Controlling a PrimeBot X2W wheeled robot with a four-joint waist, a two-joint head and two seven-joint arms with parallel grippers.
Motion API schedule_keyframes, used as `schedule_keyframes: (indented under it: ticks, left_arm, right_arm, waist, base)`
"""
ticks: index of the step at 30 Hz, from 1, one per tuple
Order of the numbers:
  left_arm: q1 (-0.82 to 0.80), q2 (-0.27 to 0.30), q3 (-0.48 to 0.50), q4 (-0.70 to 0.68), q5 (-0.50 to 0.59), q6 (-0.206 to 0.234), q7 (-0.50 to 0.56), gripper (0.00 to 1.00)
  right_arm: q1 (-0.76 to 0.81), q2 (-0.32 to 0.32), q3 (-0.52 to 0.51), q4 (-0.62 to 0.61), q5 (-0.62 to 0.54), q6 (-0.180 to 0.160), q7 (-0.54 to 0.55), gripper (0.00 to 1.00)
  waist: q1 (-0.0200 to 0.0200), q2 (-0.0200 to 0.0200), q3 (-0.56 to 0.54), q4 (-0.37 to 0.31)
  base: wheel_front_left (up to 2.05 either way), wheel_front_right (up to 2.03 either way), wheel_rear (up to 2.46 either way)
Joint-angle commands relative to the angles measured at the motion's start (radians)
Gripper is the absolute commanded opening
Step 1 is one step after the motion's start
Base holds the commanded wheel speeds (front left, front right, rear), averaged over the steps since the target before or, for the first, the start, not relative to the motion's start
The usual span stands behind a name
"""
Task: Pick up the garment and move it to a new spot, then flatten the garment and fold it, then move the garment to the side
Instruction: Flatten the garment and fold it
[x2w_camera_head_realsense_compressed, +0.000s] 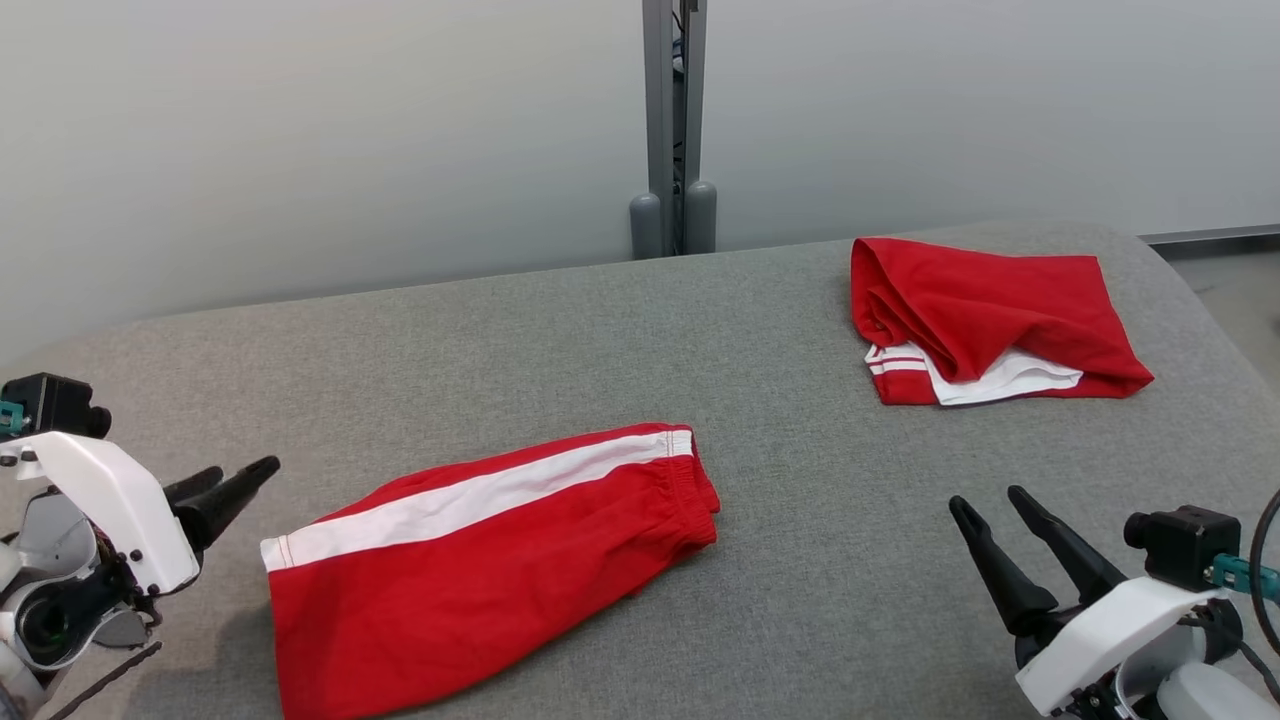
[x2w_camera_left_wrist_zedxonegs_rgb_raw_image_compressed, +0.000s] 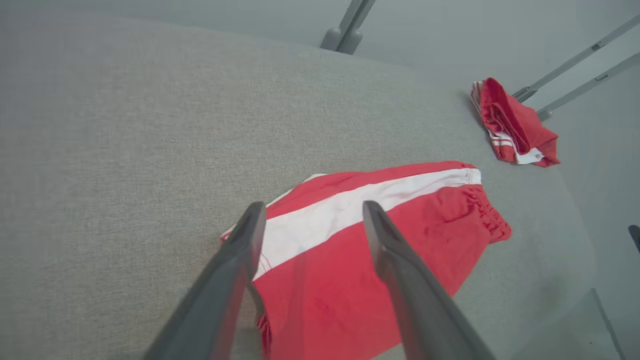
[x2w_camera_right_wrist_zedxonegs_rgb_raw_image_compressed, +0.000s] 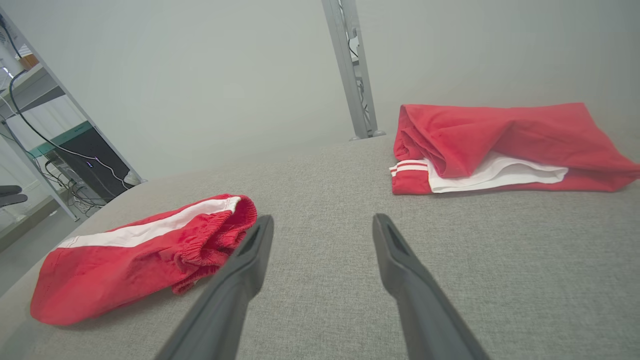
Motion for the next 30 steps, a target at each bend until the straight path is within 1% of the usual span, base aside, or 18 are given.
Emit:
schedule_keyframes:
  ticks: [1,4,6,10,12,14,15,17,19,21,23,25,28,30]
  left_arm:
    - [0.003,0.005,0.005,-0.006,0.019,-0.002,-0.035,1.0]
    - [0.022,0.008,0.016,-0.028,0.08,0.015,-0.164,1.0]
    - [0.041,0.008,0.025,-0.046,0.114,0.037,-0.254,1.0]
    - [0.084,0.009,0.05,-0.098,0.183,0.103,-0.452,1.0]
    - [0.124,-0.004,0.079,-0.132,0.184,0.133,-0.511,1.0]
    - [0.148,-0.004,0.104,-0.166,0.24,0.174,-0.536,1.0]
    - [0.165,-0.013,0.127,-0.183,0.259,0.195,-0.54,1.0]
    - [0.202,-0.031,0.222,-0.226,0.348,0.24,-0.543,1.0]
    - [0.271,-0.068,0.326,-0.269,0.446,0.282,-0.54,1.0]
    - [0.345,-0.109,0.426,-0.315,0.554,0.314,-0.541,1.0]
    - [0.417,-0.154,0.517,-0.354,0.637,0.327,-0.541,1.0]
    - [0.486,-0.2,0.583,-0.379,0.718,0.33,-0.541,1.0]
    - [0.566,-0.264,0.669,-0.397,0.817,0.325,-0.541,1.0]
    - [0.607,-0.312,0.726,-0.403,0.87,0.313,-0.541,1.0]
  right_arm:
    - [0.014,0.003,-0.012,0.003,-0.009,0.001,-0.011,1.0]
    - [0.027,0.019,-0.046,0.007,-0.042,0.001,-0.021,1.0]
    - [0.037,0.032,-0.068,0.004,-0.063,0.001,-0.023,1.0]
    - [0.056,0.06,-0.125,-0.006,-0.115,0.001,-0.03,1.0]
    - [0.069,0.072,-0.15,-0.011,-0.142,0.001,-0.03,1.0]
    - [0.08,0.084,-0.174,-0.013,-0.17,0.001,-0.032,1.0]
    - [0.086,0.092,-0.19,-0.015,-0.183,0.001,-0.033,1.0]
    - [0.098,0.11,-0.221,-0.019,-0.206,0.001,-0.034,1.0]
    - [0.116,0.127,-0.252,-0.02,-0.23,0.001,-0.036,1.0]
    - [0.126,0.151,-0.286,-0.02,-0.254,0.001,-0.036,1.0]
    - [0.136,0.177,-0.317,-0.027,-0.278,0.001,-0.037,1.0]
    - [0.148,0.201,-0.354,-0.044,-0.305,0.001,-0.036,1.0]
    - [0.16,0.232,-0.39,-0.071,-0.345,0.001,-0.036,1.0]
    - [0.169,0.25,-0.412,-0.093,-0.372,0.001,-0.036,1.0]
  waist:
    - [0.0,-0.0001,-0.002,0.004]
    - [0.0,-0.0001,-0.005,0.012]
    - [0.0,-0.0001,-0.008,0.017]
    - [0.0,-0.0001,-0.017,0.027]
    - [0.0,-0.0001,-0.02,0.033]
    - [0.0,-0.0001,-0.021,0.042]
    - [0.0,-0.0001,-0.022,0.047]
    - [0.0,-0.0001,-0.021,0.057]
    - [0.0,-0.0001,-0.019,0.067]
    - [0.0,-0.0001,-0.016,0.076]
    - [0.0,-0.0001,-0.015,0.082]
    - [0.0,-0.0001,-0.013,0.086]
    - [0.0,-0.0001,-0.014,0.089]
    - [0.0,-0.0001,-0.016,0.09]
  base:
    - [0.0,0.0,0.0]
    - [0.0,0.0,0.0]
    - [0.0,0.0,0.0]
    - [0.0,0.0,0.0]
    - [0.0,0.0,0.0]
    - [0.0,0.0,0.0]
    - [0.0,0.0,0.0]
    - [0.0,0.0,0.0]
    - [0.0,0.0,0.0]
    - [0.0,0.0,0.0]
    - [0.0,0.0,0.0]
    - [0.0,0.0,0.0]
    - [0.0,0.0,0.0]
    - [0.0,0.0,0.0]
